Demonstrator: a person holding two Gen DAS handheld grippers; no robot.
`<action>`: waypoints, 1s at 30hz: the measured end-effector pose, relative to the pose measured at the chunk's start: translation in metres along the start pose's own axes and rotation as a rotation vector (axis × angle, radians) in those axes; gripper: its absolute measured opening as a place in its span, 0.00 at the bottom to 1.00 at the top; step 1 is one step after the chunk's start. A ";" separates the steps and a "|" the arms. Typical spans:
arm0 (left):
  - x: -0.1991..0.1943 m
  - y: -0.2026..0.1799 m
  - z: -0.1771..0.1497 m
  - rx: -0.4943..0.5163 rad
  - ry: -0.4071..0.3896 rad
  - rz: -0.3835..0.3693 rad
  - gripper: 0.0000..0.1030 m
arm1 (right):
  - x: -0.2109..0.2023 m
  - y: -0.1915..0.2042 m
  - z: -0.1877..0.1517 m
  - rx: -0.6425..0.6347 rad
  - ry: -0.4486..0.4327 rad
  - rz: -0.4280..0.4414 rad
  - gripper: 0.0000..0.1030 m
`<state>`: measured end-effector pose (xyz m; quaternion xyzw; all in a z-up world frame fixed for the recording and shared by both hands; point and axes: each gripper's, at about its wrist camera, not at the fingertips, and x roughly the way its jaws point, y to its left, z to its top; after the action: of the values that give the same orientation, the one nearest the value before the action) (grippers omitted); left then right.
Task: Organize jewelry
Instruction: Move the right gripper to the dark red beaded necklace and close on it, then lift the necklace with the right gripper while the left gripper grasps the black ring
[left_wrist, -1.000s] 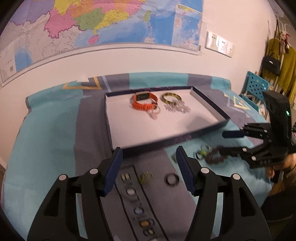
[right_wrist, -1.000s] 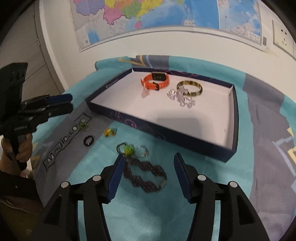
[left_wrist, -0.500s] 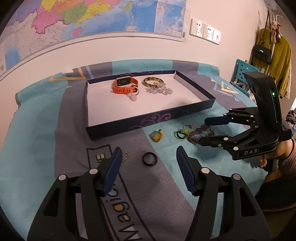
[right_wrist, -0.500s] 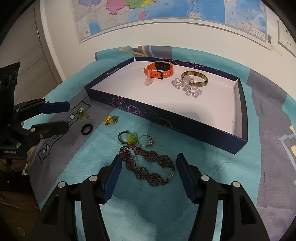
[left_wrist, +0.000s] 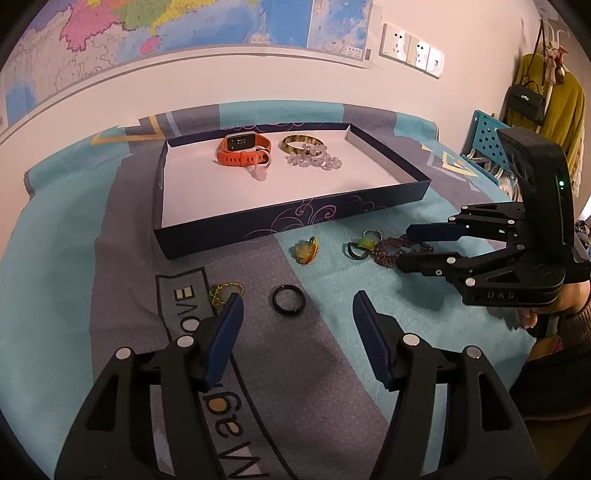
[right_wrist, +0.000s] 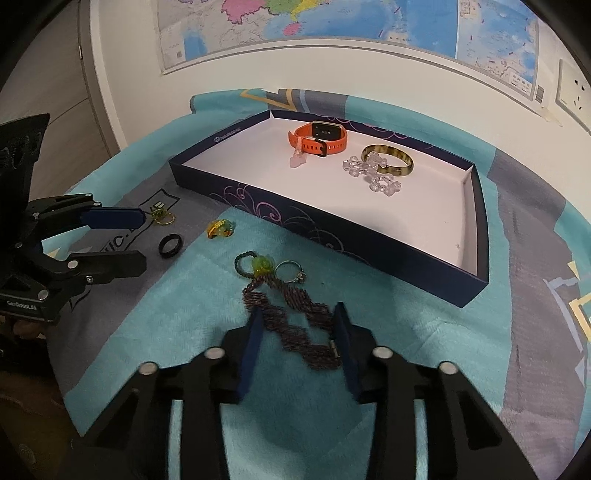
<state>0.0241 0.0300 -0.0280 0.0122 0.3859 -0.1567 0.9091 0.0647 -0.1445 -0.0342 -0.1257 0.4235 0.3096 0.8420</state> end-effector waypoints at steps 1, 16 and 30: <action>0.000 0.000 0.000 0.000 0.001 -0.002 0.59 | -0.001 0.000 -0.001 0.000 0.000 0.005 0.24; 0.011 0.004 -0.001 -0.020 0.050 0.006 0.54 | -0.014 -0.009 -0.008 0.082 -0.024 0.084 0.12; 0.024 0.002 0.008 -0.014 0.075 0.035 0.41 | -0.020 -0.011 -0.008 0.115 -0.044 0.115 0.12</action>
<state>0.0458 0.0240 -0.0400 0.0185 0.4207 -0.1374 0.8966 0.0574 -0.1652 -0.0238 -0.0458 0.4285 0.3353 0.8377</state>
